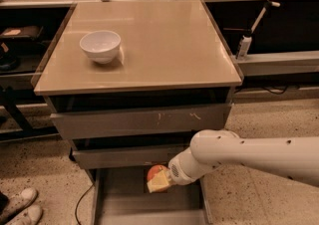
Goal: Place apple into bottom drawer
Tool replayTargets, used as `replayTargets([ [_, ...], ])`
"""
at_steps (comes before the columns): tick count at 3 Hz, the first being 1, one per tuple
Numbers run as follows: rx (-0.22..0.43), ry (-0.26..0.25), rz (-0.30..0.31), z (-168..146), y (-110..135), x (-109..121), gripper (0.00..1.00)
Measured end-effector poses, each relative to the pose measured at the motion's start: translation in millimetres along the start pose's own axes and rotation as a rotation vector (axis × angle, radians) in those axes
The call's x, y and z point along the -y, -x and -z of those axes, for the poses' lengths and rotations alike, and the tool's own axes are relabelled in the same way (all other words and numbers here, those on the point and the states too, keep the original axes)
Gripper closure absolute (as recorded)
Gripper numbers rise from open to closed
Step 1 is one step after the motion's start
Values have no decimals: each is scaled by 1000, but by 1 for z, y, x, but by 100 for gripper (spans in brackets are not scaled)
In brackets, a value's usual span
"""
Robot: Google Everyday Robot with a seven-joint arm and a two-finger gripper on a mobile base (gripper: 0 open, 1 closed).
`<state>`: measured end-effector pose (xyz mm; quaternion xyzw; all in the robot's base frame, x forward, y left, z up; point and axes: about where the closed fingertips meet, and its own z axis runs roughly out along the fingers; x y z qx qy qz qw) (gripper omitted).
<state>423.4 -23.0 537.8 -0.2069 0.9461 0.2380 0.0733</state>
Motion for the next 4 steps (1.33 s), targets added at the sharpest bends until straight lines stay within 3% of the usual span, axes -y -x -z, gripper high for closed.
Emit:
replayTargets([
  [1,-12,60,-55,-51,-8,-1,100],
  [3,-21,90,-74,-67,-11,2,100],
  [4,-11,171,-133,-116,-8,21,100],
])
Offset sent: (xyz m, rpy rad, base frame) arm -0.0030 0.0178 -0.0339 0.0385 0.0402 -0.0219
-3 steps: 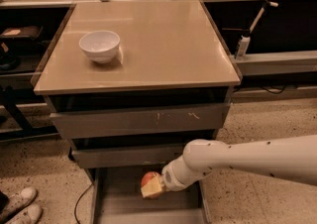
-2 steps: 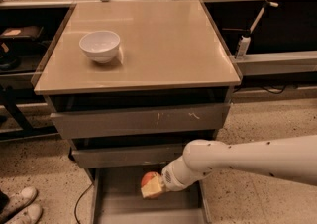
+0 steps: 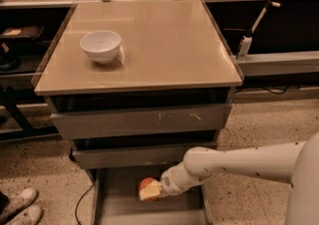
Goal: Place apple into bottom drawer
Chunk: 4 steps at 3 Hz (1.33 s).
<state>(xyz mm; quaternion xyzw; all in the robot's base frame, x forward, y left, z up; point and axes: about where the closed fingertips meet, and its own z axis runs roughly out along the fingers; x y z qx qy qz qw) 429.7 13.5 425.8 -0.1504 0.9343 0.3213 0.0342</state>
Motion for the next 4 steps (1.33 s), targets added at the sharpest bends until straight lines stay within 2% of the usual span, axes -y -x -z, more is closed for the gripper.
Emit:
replayTargets([
  [1,-19,74,-65,-53,-8,25,100],
  [2,-79,123,-151,-105,-34,45,100],
  [3,-96,138,-171,-118,-45,46,100],
  [4,-88,143,-197,-129,-45,47,100],
])
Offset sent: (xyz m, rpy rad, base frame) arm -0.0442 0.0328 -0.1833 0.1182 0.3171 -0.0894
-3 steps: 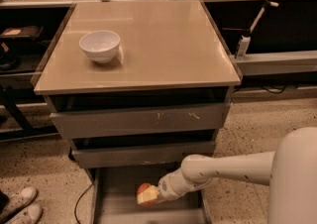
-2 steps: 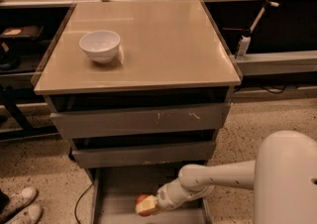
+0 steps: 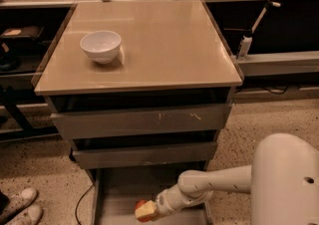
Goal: Place apple into bottom drawer
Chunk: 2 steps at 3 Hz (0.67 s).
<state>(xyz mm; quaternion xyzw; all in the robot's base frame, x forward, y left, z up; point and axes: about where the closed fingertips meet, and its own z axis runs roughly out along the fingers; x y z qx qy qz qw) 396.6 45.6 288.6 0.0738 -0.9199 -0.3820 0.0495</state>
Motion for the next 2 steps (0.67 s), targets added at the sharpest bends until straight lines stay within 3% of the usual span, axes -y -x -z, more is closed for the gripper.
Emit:
replayTargets([
  [2,145,3,-138,-35,30,31,100],
])
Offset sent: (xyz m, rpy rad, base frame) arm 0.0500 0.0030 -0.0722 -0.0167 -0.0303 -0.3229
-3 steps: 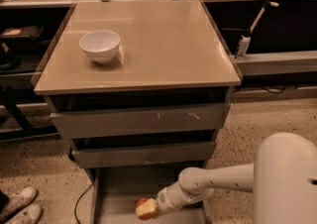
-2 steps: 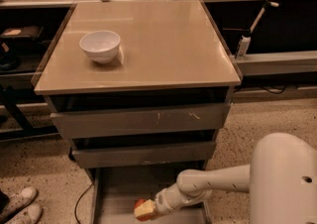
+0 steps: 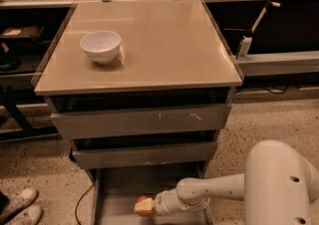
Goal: Place apple into bottom drawer
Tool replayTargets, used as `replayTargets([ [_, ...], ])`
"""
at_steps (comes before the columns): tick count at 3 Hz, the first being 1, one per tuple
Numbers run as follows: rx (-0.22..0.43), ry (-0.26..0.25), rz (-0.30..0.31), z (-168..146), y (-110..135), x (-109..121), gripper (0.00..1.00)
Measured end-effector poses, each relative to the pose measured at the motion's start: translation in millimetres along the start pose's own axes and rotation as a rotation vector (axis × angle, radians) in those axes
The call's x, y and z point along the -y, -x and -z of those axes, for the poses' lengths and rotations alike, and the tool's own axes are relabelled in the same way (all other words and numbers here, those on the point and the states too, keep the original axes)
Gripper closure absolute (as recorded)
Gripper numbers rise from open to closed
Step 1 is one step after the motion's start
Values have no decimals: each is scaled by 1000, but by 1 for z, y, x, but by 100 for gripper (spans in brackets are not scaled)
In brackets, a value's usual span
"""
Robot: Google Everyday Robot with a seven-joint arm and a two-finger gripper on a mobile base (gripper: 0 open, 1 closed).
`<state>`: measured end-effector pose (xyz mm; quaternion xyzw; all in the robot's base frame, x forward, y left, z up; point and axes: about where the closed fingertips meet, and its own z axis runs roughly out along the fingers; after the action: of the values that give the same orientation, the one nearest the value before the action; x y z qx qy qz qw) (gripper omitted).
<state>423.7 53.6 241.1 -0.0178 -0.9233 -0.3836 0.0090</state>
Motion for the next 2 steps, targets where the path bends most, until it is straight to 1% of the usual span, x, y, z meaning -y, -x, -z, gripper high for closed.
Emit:
replayTargets([
  [1,45,-19,-34,-7,19,13,100],
  [2,69,-35,-72,-17,33,28,100],
])
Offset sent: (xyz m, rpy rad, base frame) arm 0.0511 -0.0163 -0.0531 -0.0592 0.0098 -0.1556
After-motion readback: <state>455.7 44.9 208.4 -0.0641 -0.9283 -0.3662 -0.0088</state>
